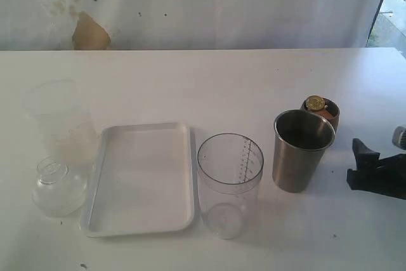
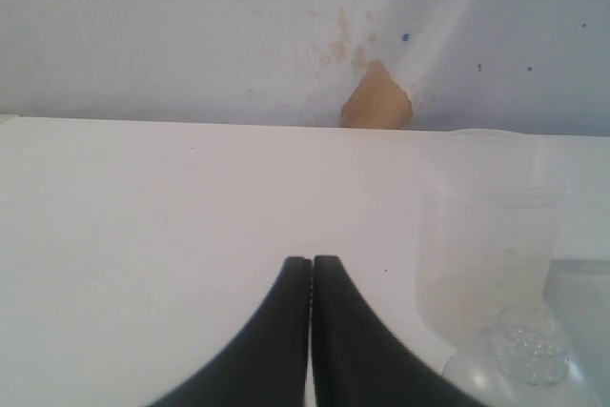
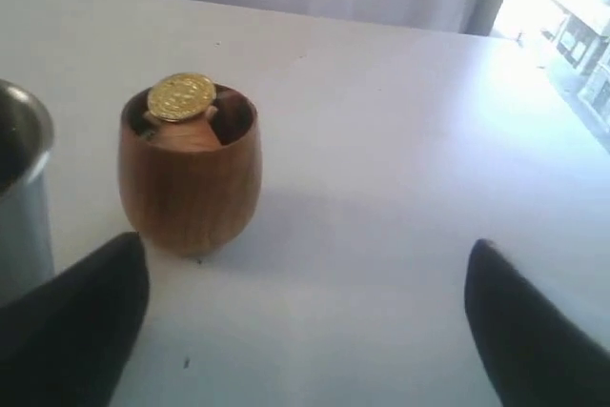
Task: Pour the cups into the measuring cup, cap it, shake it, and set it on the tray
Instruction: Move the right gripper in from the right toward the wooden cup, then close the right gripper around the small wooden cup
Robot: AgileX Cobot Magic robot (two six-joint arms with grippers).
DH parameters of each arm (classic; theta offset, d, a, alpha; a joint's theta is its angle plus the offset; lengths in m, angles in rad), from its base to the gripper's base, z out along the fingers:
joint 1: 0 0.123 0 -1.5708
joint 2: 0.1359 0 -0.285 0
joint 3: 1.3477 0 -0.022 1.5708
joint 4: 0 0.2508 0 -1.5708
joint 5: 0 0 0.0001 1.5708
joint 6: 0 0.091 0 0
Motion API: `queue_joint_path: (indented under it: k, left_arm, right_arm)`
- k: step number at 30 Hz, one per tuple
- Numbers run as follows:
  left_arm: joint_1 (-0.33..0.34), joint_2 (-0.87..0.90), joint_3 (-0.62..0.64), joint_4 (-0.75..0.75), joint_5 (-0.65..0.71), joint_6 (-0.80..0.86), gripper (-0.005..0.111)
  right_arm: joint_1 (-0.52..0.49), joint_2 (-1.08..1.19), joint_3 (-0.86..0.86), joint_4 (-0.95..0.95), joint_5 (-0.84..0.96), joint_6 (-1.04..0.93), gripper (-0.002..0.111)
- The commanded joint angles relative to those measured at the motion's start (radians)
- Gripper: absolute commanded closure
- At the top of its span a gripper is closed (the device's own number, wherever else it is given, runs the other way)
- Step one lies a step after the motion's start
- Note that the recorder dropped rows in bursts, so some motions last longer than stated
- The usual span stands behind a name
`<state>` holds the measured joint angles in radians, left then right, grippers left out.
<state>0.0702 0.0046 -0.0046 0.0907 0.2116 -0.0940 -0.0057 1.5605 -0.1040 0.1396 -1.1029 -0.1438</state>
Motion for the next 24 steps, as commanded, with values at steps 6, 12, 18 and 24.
queue_joint_path:
  k: [6, 12, 18, 24]
  left_arm:
    - [-0.003, -0.005, 0.005, 0.000, -0.009, -0.003, 0.106]
    - [-0.003, -0.005, 0.005, 0.000, -0.009, -0.003, 0.106]
    - [-0.003, -0.005, 0.005, 0.000, -0.009, -0.003, 0.106]
    - [-0.003, -0.005, 0.005, 0.000, -0.009, -0.003, 0.106]
  right_arm:
    - [-0.005, 0.219, -0.081, -0.029, -0.118, 0.018, 0.027]
    - [-0.005, 0.284, -0.149, -0.103, -0.108, 0.018, 0.027]
    - [-0.005, 0.301, -0.216, -0.057, 0.010, 0.016, 0.026]
    - [-0.005, 0.304, -0.227, -0.054, 0.008, 0.016, 0.015]
